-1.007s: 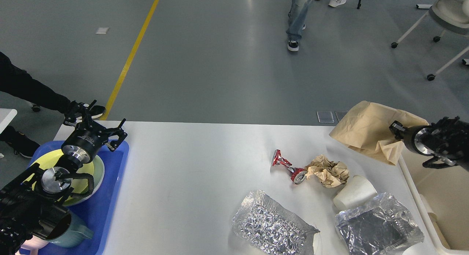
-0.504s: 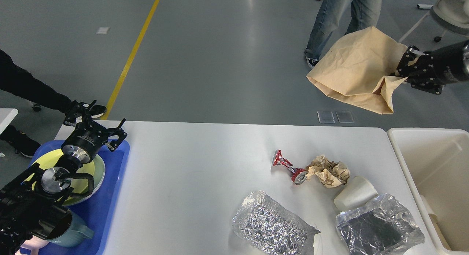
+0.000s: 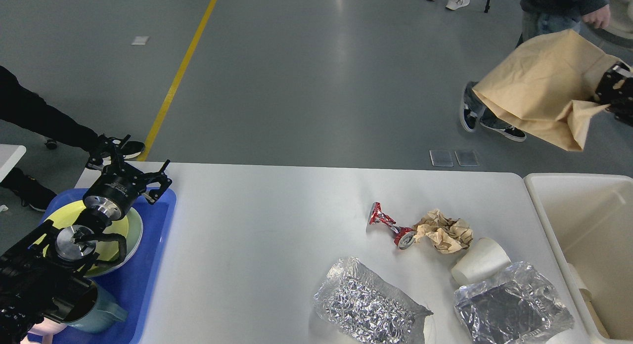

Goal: Tidy desktop
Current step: 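Lift the brown paper bag and drop it into the white bin, then reach the right gripper down to the silver foil bag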

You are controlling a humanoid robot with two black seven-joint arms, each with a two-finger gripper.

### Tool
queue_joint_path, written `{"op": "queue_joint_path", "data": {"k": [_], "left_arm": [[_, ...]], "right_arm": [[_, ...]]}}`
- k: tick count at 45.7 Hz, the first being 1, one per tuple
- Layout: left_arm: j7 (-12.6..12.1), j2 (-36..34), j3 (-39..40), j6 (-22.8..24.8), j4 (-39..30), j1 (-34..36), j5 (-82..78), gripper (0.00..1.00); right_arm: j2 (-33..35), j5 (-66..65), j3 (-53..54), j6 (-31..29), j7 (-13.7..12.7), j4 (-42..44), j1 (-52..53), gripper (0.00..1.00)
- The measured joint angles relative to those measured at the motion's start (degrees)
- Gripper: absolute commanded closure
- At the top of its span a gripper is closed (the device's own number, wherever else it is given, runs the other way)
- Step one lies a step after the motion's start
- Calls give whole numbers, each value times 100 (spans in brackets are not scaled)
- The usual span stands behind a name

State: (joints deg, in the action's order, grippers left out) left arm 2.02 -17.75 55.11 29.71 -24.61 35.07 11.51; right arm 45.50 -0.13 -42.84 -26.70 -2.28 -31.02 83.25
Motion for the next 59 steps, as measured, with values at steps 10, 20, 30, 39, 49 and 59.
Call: {"op": "queue_joint_path", "data": {"k": [10, 20, 30, 39, 49, 59], "left_arm": [[0, 0, 0, 0, 0, 0, 0, 4], [0, 2, 0, 0, 0, 0, 0, 4], [0, 2, 0, 0, 0, 0, 0, 4], [0, 1, 0, 0, 0, 0, 0, 4], [0, -1, 0, 0, 0, 1, 0, 4], [0, -6, 0, 0, 3, 2, 0, 4]], "right_arm": [[-571, 4, 252, 1690, 8, 1301, -2450, 48], [-1286, 4, 519, 2239, 23, 2334, -3906, 0], [-1592, 4, 538, 2318, 27, 2442, -4249, 0], [-1775, 24, 384, 2234, 53, 2403, -3823, 0], [-2195, 38, -1208, 1815, 70, 2001, -2409, 0], [-2925, 35, -2510, 707, 17, 3, -35, 0]]}}
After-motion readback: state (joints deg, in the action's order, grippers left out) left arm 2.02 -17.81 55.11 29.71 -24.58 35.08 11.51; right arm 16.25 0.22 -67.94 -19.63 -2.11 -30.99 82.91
